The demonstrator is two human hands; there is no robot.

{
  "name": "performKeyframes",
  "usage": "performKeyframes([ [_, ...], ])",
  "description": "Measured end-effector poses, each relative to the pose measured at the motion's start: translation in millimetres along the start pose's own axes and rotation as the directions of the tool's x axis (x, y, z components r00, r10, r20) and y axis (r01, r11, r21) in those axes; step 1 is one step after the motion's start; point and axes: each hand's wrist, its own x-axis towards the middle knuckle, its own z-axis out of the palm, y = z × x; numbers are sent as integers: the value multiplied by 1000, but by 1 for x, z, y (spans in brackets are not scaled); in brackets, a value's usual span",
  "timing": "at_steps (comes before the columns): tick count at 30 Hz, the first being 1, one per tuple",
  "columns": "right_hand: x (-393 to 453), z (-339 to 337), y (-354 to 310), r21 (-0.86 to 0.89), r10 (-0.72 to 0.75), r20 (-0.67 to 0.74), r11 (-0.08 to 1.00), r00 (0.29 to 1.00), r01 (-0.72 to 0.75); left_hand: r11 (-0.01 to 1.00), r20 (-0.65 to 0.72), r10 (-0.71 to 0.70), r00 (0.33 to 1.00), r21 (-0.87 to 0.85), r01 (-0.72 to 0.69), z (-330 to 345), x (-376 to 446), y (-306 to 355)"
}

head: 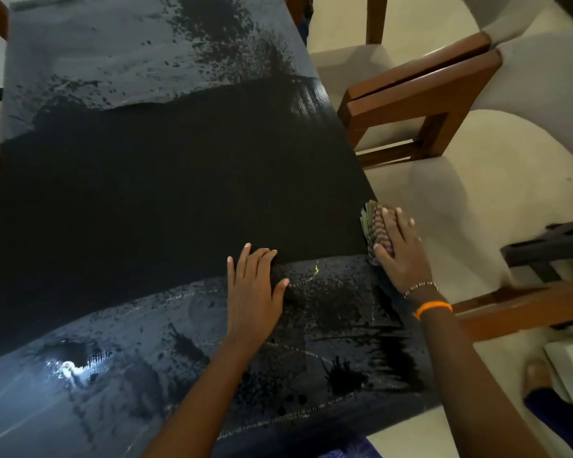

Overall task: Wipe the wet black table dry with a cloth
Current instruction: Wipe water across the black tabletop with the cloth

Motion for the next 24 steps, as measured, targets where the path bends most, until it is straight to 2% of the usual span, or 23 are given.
performKeyframes([
  [3,-35,0,-1,-192,-11,-9,981,1000,9,999,-5,24,1000,23,-24,1,2,3],
  [5,-37,-2,-6,-246,-6,4,969,1000,6,999,-11,45,999,29,-45,0,2,4],
  [11,46,-4,-37,-183,-18,70,983,997,31,998,13,50,999,38,-50,2,-6,7],
  [16,96,-3,-59,-166,-33,72,985,997,45,999,7,-32,999,-35,32,2,-18,12],
  [21,54,4,-47,-241,-89,40,966,995,96,998,21,-44,999,-47,45,1,-23,16],
  [24,9,5,-36,-260,-76,3,963,997,74,998,33,-39,999,-47,41,2,-28,15],
])
